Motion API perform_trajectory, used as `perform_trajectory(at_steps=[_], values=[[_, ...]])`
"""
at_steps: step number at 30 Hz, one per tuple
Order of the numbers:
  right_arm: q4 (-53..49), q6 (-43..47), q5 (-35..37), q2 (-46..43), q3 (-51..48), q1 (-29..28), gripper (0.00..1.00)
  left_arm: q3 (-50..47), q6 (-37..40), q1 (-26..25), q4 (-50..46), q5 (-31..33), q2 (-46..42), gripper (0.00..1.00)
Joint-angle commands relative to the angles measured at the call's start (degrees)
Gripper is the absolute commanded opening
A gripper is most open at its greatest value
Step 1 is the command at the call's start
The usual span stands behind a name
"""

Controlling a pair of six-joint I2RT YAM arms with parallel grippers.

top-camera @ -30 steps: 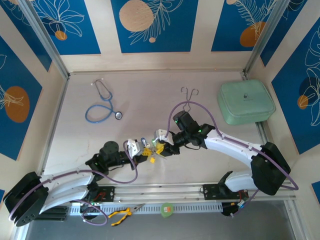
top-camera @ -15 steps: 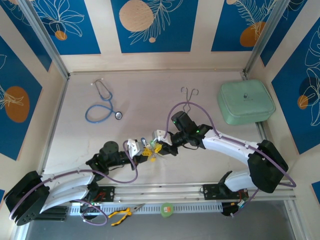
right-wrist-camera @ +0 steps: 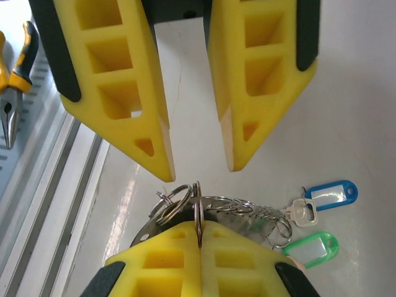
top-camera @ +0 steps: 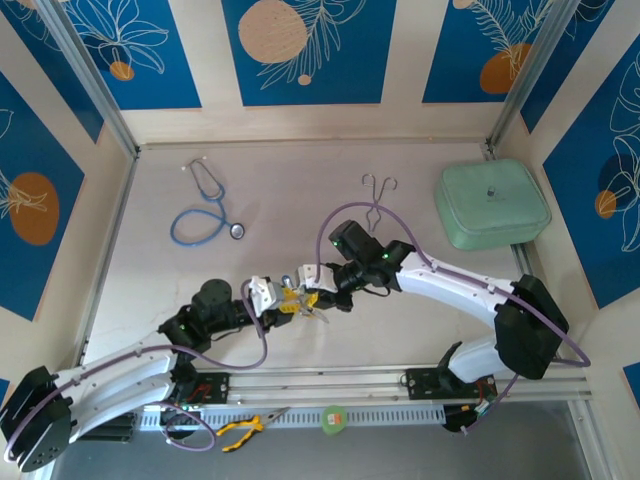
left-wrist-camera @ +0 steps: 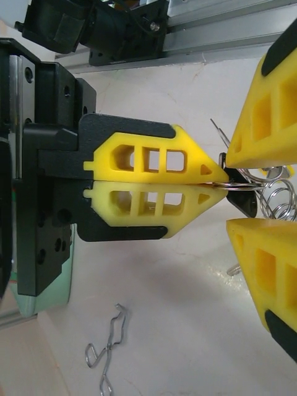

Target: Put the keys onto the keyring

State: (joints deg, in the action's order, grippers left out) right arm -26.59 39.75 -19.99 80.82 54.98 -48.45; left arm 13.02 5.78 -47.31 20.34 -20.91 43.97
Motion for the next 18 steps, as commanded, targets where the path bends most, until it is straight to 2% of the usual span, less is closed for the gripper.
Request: perform_trajectory(at_steps=[1, 7, 13, 18], values=[[-6.36, 2.37, 3.93, 1.27, 3.02, -1.49, 0.0, 1.91, 2.73, -0.42, -5.41, 0.56, 0.57, 0.27], [-6.82, 1.82, 4.02, 2.57, 5.44, -3.26, 0.0, 2.45, 2.75, -0.42, -3.5, -0.93, 3.22, 0.25], [-5.51, 1.43, 2.14, 2.57, 5.49, -4.66, 0.0, 2.1, 1.78, -0.42, -1.56, -1.71, 4.27, 0.18], [-2.35, -0.71, -0.18, 1.38, 4.38, -4.53, 0.0, 1.88, 1.43, -0.46, -0.61, -2.62, 4.73, 0.03]])
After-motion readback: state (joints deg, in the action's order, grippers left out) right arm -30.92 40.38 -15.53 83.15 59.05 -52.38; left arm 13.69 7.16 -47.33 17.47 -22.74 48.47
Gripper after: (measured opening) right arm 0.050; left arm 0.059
